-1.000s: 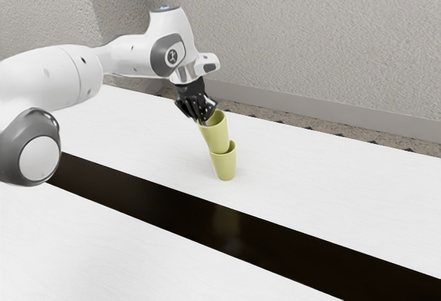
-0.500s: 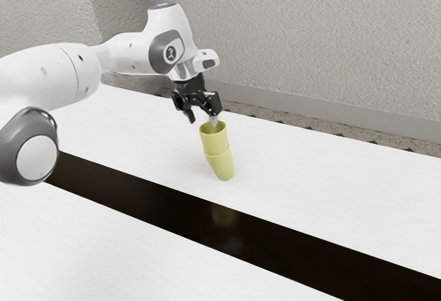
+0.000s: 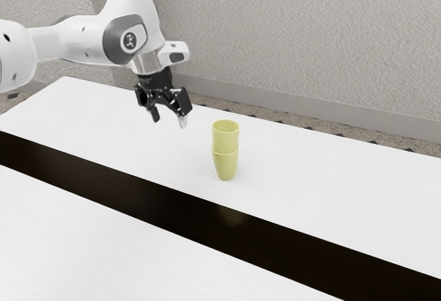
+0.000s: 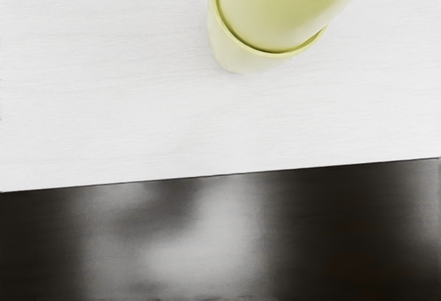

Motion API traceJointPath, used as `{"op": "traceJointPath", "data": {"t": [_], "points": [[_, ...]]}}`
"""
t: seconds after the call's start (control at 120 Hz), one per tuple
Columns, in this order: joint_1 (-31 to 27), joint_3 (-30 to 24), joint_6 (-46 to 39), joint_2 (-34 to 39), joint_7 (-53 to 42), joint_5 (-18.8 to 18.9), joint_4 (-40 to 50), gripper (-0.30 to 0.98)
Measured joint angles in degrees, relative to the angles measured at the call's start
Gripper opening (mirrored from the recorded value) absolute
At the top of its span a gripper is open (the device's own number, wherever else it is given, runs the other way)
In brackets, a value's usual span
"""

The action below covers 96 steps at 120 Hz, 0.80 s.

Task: Place the right cup onto the left cup

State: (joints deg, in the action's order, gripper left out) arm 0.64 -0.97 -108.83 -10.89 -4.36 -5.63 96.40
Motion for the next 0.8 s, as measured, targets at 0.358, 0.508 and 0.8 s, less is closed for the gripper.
{"op": "traceJointPath", "data": {"t": [0.358, 0.508, 0.8], "points": [[0.1, 0.0, 6.6, 9.9, -0.6, 2.8, 1.1, 0.68], [0.2, 0.0, 8.0, 10.7, -0.8, 3.0, 1.1, 0.68], [0.4, 0.0, 8.9, 10.7, -1.0, 3.1, 1.1, 0.69]]}}
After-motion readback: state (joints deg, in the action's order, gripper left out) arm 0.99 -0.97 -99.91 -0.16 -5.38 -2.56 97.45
